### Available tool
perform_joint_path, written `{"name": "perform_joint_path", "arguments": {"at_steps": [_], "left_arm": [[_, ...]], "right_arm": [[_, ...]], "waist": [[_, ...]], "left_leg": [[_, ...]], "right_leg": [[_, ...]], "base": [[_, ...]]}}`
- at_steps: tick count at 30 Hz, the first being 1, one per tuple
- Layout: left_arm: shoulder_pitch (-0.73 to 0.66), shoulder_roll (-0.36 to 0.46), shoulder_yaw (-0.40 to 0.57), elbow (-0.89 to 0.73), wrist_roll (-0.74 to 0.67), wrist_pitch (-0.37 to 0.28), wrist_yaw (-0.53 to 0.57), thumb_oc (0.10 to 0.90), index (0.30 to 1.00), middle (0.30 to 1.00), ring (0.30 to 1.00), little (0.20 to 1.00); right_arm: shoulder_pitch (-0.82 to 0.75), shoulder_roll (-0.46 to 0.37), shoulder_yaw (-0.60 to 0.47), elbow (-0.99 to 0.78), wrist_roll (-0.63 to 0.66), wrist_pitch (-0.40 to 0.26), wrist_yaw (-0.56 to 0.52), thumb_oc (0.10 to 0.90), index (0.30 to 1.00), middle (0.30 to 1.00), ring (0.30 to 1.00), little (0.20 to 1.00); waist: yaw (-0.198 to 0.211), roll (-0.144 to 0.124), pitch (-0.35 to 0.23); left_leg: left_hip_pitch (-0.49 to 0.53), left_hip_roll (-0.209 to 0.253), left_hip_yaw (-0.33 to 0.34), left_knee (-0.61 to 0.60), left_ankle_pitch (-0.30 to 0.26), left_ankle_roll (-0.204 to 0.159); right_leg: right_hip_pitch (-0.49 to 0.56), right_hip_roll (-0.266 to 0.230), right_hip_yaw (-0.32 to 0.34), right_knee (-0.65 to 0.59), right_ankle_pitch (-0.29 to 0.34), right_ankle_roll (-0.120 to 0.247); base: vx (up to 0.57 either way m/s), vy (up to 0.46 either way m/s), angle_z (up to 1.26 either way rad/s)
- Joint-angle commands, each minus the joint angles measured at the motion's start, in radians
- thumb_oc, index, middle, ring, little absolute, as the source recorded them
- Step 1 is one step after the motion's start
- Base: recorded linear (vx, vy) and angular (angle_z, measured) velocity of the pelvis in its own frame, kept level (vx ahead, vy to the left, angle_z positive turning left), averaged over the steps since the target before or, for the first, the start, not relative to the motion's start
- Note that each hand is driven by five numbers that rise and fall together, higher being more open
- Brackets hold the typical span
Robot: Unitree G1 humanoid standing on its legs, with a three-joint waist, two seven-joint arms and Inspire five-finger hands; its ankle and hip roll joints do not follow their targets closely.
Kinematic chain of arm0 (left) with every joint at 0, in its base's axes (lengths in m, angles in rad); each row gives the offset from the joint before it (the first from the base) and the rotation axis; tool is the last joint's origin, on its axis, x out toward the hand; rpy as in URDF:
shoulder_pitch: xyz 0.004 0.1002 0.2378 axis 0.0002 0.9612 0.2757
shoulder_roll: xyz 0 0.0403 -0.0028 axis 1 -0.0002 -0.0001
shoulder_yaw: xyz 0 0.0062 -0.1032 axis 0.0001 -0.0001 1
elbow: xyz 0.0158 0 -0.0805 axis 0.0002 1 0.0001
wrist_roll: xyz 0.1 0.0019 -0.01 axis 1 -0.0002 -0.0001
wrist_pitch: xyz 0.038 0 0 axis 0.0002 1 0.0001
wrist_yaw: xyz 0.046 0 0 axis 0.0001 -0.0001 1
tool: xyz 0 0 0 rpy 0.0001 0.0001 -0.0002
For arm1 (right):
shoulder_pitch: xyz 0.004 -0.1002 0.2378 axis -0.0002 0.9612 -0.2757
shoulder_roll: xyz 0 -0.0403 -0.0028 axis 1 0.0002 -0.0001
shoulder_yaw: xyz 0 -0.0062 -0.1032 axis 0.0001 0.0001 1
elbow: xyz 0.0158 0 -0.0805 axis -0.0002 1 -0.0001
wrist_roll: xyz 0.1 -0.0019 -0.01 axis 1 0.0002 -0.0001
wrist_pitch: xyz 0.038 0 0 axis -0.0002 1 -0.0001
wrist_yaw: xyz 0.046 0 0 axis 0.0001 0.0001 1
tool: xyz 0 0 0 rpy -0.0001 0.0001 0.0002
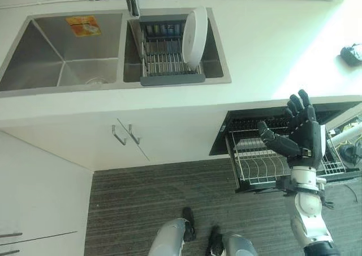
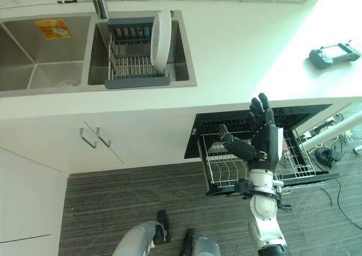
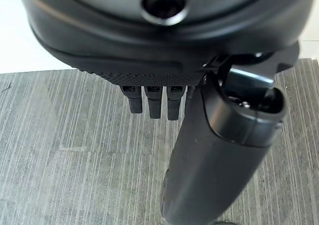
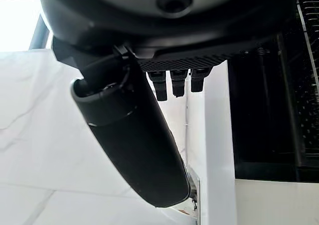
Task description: Place the dishes in the dishwasher.
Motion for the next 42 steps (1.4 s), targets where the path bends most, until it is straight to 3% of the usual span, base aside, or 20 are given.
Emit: {"name": "perform_joint_path", "arguments": {"at_steps": [1,2,4,6,7,8,9,10,13,18,20,23,24,25,27,31,35,42], "left_arm": [[0.067,-0.019,-0.018,0.032,0.001,-0.002,0.006,0.8,0.9,0.9,0.9,0.9],[0.07,-0.022,-0.02,0.032,0.002,-0.004,0.004,0.8,0.9,0.9,0.9,0.9],[0.084,-0.041,-0.024,0.027,0.038,-0.006,0.01,0.8,0.9,0.9,0.9,0.9],[0.094,-0.051,-0.034,0.022,0.041,-0.01,0.011,0.8,0.9,0.9,0.9,0.9],[0.102,-0.055,-0.038,0.016,0.038,-0.007,0.009,0.8,0.9,0.9,0.9,0.9],[0.12,-0.06,-0.042,0.002,0.04,0.007,0.005,0.8,0.9,0.9,0.9,0.9],[0.125,-0.064,-0.04,-0.004,0.056,0.017,0.007,0.8,0.9,0.9,0.9,0.9],[0.127,-0.059,-0.044,-0.004,0.084,0.039,0.007,0.8,0.9,0.9,0.9,0.9],[0.121,-0.052,-0.049,0.0,0.1,0.05,0.0,0.8,0.9,0.9,0.9,0.9],[0.137,-0.036,-0.043,-0.005,0.07,0.082,-0.019,0.8,0.9,0.9,0.9,0.9],[0.141,-0.03,-0.046,-0.004,0.087,0.081,-0.022,0.8,0.9,0.9,0.9,0.9],[0.139,-0.022,-0.062,0.002,0.056,0.079,-0.025,0.8,0.9,0.9,0.9,0.9],[0.125,-0.018,-0.061,-0.007,0.022,0.096,-0.021,0.8,0.9,0.9,0.9,0.9],[0.117,-0.016,-0.05,-0.008,0.015,0.105,-0.027,0.8,0.9,0.9,0.9,0.9],[0.098,-0.005,-0.031,-0.02,-0.034,0.14,0.001,0.8,0.9,0.9,0.9,0.9],[0.095,-0.029,-0.048,-0.003,-0.011,0.164,0.012,0.8,0.9,0.9,0.9,0.9],[0.103,-0.054,-0.069,0.019,0.019,0.15,0.018,0.8,0.9,0.9,0.9,0.9],[0.108,-0.062,-0.075,0.027,0.032,0.171,0.061,0.8,0.9,0.9,0.9,0.9]], "right_arm": [[-0.078,-0.064,-0.031,-0.126,0.009,-0.065,-0.013,0.8,0.9,0.9,0.9,0.9],[-0.078,-0.065,-0.03,-0.131,0.004,-0.056,-0.011,0.8,0.9,0.9,0.9,0.9],[-0.078,-0.07,-0.022,-0.137,-0.052,-0.045,-0.04,0.8,0.9,0.9,0.9,0.9],[-0.086,-0.066,-0.015,-0.126,-0.078,-0.038,-0.051,0.8,0.9,0.9,0.9,0.9],[-0.09,-0.063,-0.01,-0.123,-0.089,-0.035,-0.052,0.8,0.9,0.9,0.9,0.9],[-0.094,-0.063,-0.012,-0.129,-0.111,-0.026,-0.049,0.8,0.9,0.9,0.9,0.9],[-0.091,-0.065,-0.016,-0.132,-0.121,-0.027,-0.054,0.8,0.9,0.9,0.9,0.9],[-0.084,-0.079,-0.034,-0.141,-0.107,-0.016,-0.055,0.8,0.9,0.9,0.9,0.9],[-0.07,-0.083,-0.043,-0.149,-0.077,-0.022,-0.063,0.8,0.9,0.9,0.9,0.9],[-0.062,-0.056,-0.034,-0.165,-0.104,-0.021,-0.058,0.8,0.9,0.9,0.9,0.9],[-0.069,-0.048,-0.031,-0.167,-0.111,-0.031,-0.072,0.8,0.9,0.9,0.9,0.9],[-0.084,-0.035,-0.013,-0.177,-0.121,-0.035,-0.081,0.8,0.9,0.9,0.9,0.9],[-0.103,-0.041,-0.004,-0.165,-0.098,-0.049,-0.057,0.8,0.9,0.9,0.9,0.9],[-0.111,-0.046,0.0,-0.158,-0.095,-0.058,-0.04,0.8,0.9,0.9,0.9,0.9],[-0.12,-0.051,0.018,-0.138,-0.094,-0.082,-0.005,0.8,0.9,0.9,0.9,0.9],[-0.119,-0.064,0.007,-0.141,-0.109,-0.066,-0.068,0.8,0.9,0.9,0.9,0.9],[-0.106,-0.076,-0.012,-0.154,-0.114,-0.042,-0.113,0.8,0.9,0.9,0.9,0.9],[-0.09,-0.083,-0.018,-0.187,-0.083,-0.057,-0.078,0.8,0.9,0.9,0.9,0.9]], "waist": [[0.003,-0.002,-0.034],[0.0,-0.003,-0.035],[0.006,-0.031,-0.016],[0.016,-0.033,0.001],[0.021,-0.029,0.002],[0.02,-0.003,-0.005],[0.018,0.007,-0.007],[0.012,0.013,-0.017],[0.007,0.021,-0.022],[0.033,0.033,-0.036],[0.038,0.035,-0.041],[0.027,0.04,-0.019],[0.025,0.044,-0.008],[0.023,0.041,0.002],[0.016,0.018,0.004],[0.017,-0.002,-0.025],[0.009,-0.009,-0.031],[0.002,-0.009,-0.068]], "left_leg": [[0.049,0.036,-0.161,0.0,-0.149,-0.093],[0.057,0.034,-0.157,0.0,-0.148,-0.093],[0.104,-0.015,-0.169,0.0,-0.104,-0.09],[0.068,-0.024,-0.199,0.038,-0.07,-0.098],[0.074,-0.02,-0.214,0.002,-0.055,-0.104],[0.031,0.027,-0.231,0.0,-0.043,-0.127],[0.0,0.052,-0.23,0.0,-0.021,-0.142],[-0.017,0.072,-0.203,0.0,-0.046,-0.15],[-0.021,0.084,-0.179,0.0,-0.048,-0.139],[0.028,0.044,-0.232,0.0,-0.104,-0.093],[0.033,0.031,-0.239,0.0,-0.12,-0.068],[0.05,0.005,-0.26,0.0,-0.138,-0.034],[0.051,0.024,-0.254,0.0,-0.133,-0.049],[0.066,0.028,-0.241,0.0,-0.134,-0.054],[0.066,0.041,-0.214,0.0,-0.135,-0.061],[0.07,0.07,-0.167,0.0,-0.137,-0.088],[0.101,0.094,-0.151,0.0,-0.151,-0.111],[0.136,0.107,-0.136,0.0,-0.173,-0.13]], "right_leg": [[0.005,0.006,0.023,0.012,-0.062,0.014],[0.003,0.008,0.024,0.012,-0.063,0.008],[0.025,-0.017,0.052,0.012,-0.048,-0.013],[0.035,-0.019,0.07,0.012,-0.034,-0.024],[0.042,-0.015,0.081,0.012,-0.038,-0.024],[0.05,0.003,0.077,0.012,-0.047,-0.021],[0.058,0.007,0.071,0.012,-0.053,-0.023],[0.082,-0.013,0.061,0.012,-0.081,-0.01],[0.08,-0.034,0.035,0.012,-0.075,-0.001],[0.085,-0.073,0.003,0.012,-0.049,0.036],[0.104,-0.066,-0.012,0.018,0.008,0.053],[-0.035,-0.087,0.025,0.232,0.049,0.07],[-0.033,-0.07,0.013,0.072,0.035,0.054],[-0.049,-0.083,0.011,0.012,0.063,0.067],[-0.092,-0.094,0.056,0.012,0.055,0.071],[-0.082,-0.1,0.031,0.012,0.031,0.068],[-0.044,-0.1,0.024,0.012,-0.001,0.058],[-0.03,-0.125,0.014,0.012,-0.01,0.071]], "base": [[-0.07,-0.15,0.17],[-0.04,-0.174,0.34],[0.03,-0.149,0.38],[0.02,-0.021,-0.16],[0.08,0.167,-0.51],[0.16,0.216,-0.39],[0.3,0.383,-0.08],[0.24,0.261,0.01],[0.12,0.231,0.03],[0.13,0.222,-0.19],[0.09,0.15,-0.1],[-0.03,0.073,-0.11],[-0.07,-0.099,-0.06],[-0.05,-0.253,-0.6],[0.0,-0.258,-0.61],[0.09,-0.194,0.02],[0.15,-0.126,0.43],[0.14,-0.052,0.1]]}}
